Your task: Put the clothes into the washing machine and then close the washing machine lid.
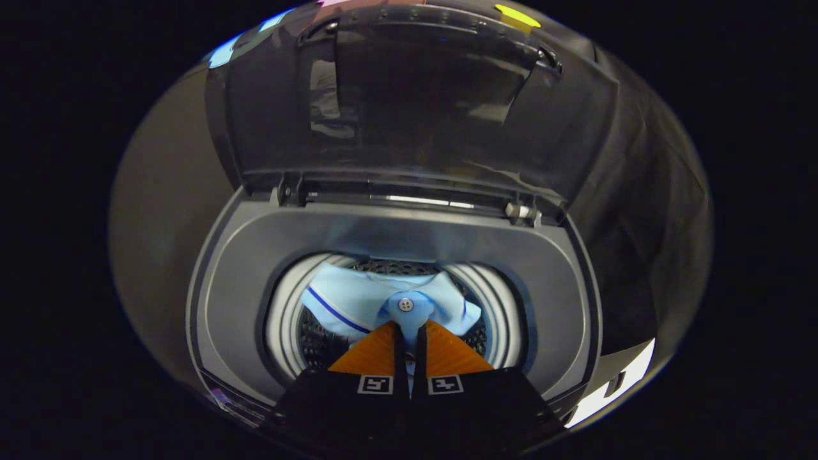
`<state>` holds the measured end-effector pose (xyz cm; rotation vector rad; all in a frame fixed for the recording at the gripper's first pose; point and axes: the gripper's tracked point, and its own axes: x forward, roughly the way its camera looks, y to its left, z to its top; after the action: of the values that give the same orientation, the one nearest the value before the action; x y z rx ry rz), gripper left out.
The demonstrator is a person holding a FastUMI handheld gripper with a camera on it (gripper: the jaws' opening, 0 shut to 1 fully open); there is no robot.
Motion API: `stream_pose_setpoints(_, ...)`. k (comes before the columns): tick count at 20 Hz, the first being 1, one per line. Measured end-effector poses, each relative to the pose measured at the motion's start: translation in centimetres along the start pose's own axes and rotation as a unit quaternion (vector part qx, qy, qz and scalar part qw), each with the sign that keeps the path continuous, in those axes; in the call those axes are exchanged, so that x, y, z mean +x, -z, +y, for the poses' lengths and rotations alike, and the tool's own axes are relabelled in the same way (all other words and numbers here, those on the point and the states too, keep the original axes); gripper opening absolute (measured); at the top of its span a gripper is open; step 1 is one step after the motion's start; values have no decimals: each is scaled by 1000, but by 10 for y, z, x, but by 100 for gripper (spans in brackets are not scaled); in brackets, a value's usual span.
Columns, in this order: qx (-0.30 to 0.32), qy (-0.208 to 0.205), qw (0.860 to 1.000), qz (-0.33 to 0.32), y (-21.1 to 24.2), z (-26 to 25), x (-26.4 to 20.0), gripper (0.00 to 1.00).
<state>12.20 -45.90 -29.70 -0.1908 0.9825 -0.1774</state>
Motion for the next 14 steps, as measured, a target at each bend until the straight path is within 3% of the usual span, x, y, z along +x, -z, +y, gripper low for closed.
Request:
stream_pose_setpoints(9, 15, -3, 999, 39, 21, 8, 21, 5)
stream_pose_setpoints(11, 14, -21, 998, 50, 24, 16, 25, 5)
stream_pose_setpoints(14, -12, -11, 997, 74, 37, 12, 32, 7)
